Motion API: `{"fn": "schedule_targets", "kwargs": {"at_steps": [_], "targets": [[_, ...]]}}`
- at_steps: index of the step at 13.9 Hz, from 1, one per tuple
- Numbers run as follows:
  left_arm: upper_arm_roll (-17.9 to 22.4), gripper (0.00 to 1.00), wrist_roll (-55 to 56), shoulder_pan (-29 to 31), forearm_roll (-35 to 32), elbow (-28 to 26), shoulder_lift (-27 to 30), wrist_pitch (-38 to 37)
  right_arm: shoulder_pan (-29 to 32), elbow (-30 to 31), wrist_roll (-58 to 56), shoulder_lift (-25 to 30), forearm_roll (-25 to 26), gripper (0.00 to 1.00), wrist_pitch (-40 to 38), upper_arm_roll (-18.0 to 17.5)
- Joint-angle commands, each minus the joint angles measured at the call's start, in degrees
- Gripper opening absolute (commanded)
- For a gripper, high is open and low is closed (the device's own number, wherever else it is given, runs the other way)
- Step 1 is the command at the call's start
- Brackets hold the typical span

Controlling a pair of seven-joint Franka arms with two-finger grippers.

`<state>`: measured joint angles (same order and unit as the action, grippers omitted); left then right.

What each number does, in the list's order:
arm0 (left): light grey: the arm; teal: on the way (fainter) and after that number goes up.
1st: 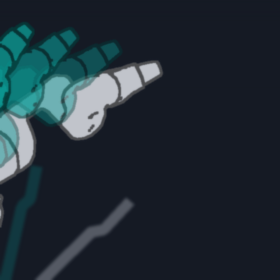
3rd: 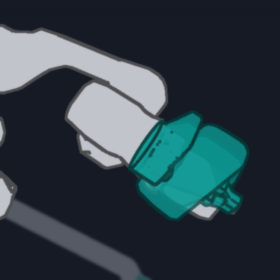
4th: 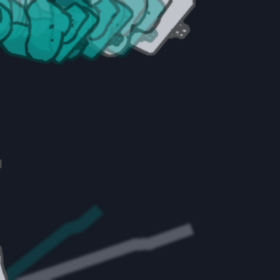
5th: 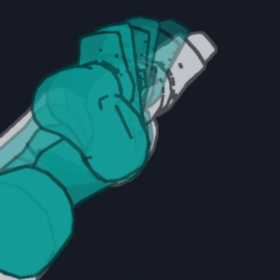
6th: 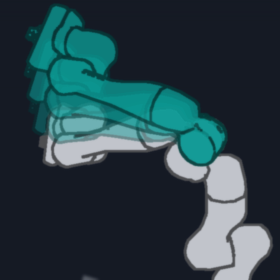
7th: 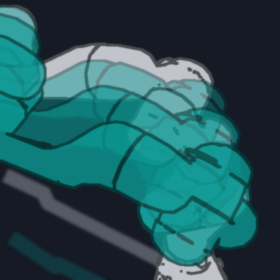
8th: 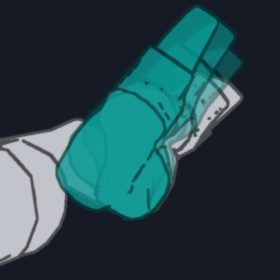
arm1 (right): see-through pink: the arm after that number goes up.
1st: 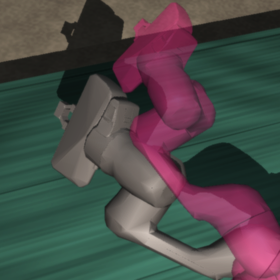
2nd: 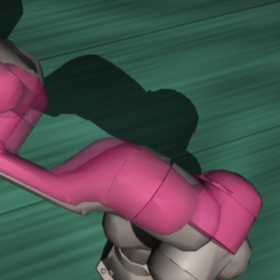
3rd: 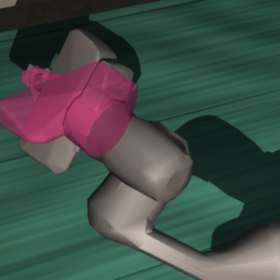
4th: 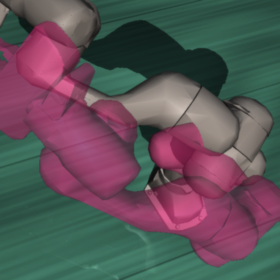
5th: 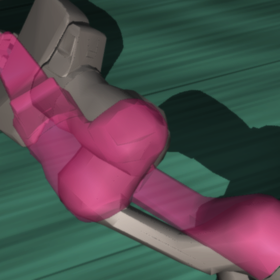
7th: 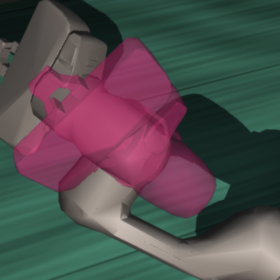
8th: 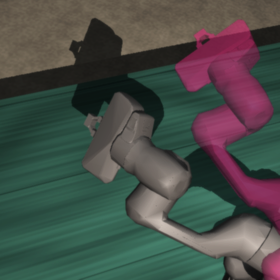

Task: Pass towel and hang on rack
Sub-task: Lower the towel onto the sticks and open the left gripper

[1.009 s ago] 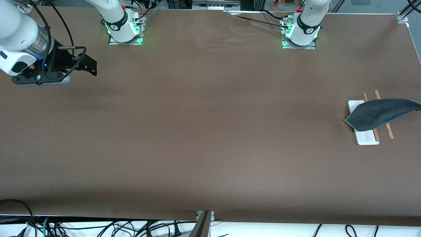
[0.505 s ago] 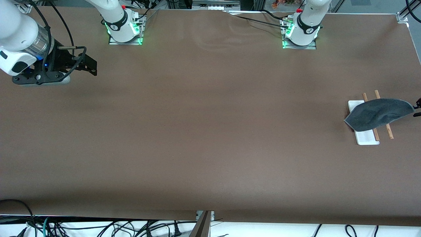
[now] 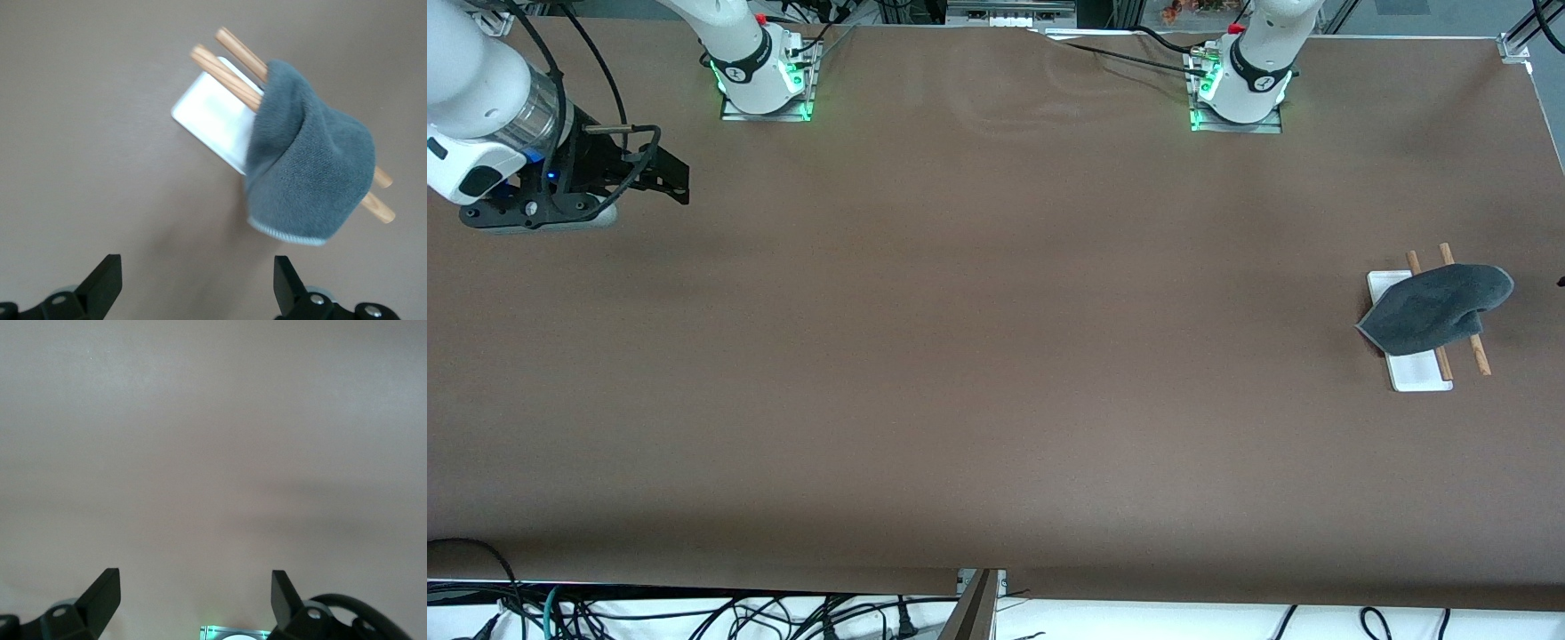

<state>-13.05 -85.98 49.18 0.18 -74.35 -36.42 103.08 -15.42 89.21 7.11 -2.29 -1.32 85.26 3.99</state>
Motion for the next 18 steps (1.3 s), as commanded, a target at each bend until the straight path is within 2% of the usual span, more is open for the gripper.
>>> {"fn": "schedule_targets", "kwargs": {"at_steps": [1, 4, 5, 7, 9, 12, 15, 18], "targets": [[-0.1, 1.00, -0.2, 0.1, -1.2, 5.7, 1.6, -4.5, 0.0, -0.1, 0.2, 0.7, 0.0, 1.00, -0.2, -0.2], [-0.8, 1.00, 5.3, -0.7, 0.3, 9.2, 3.7, -8.7, 0.0, -0.1, 0.2, 0.7, 0.0, 1.00, -0.1, -0.2], [0.1, 1.00, 10.2, -3.1, 2.4, 7.0, 8.3, -8.8, 0.0, -0.1, 0.2, 0.7, 0.1, 1.00, 0.0, -0.2], [1.3, 1.00, 16.1, -6.8, 2.4, 6.5, 9.9, -11.4, 0.0, -0.1, 0.2, 0.7, 0.1, 1.00, -0.1, -0.3], [4.2, 1.00, 22.6, -11.4, 2.2, 4.9, 12.8, -11.7, -0.1, -0.1, 0.2, 0.7, 0.1, 1.00, 0.0, -0.2], [8.0, 1.00, 34.2, -20.1, 2.1, -0.8, 19.1, -11.8, 0.0, -0.1, 0.2, 0.7, 0.1, 1.00, 0.0, -0.2], [8.7, 1.00, 51.5, -26.7, 1.4, -8.3, 25.8, -11.7, 0.0, -0.1, 0.2, 0.7, 0.1, 1.00, 0.0, -0.3], [11.6, 1.00, 68.5, -36.7, 0.6, -14.8, 31.9, -11.6, -0.1, -0.1, 0.2, 0.7, 0.1, 1.00, 0.0, -0.2]]}}
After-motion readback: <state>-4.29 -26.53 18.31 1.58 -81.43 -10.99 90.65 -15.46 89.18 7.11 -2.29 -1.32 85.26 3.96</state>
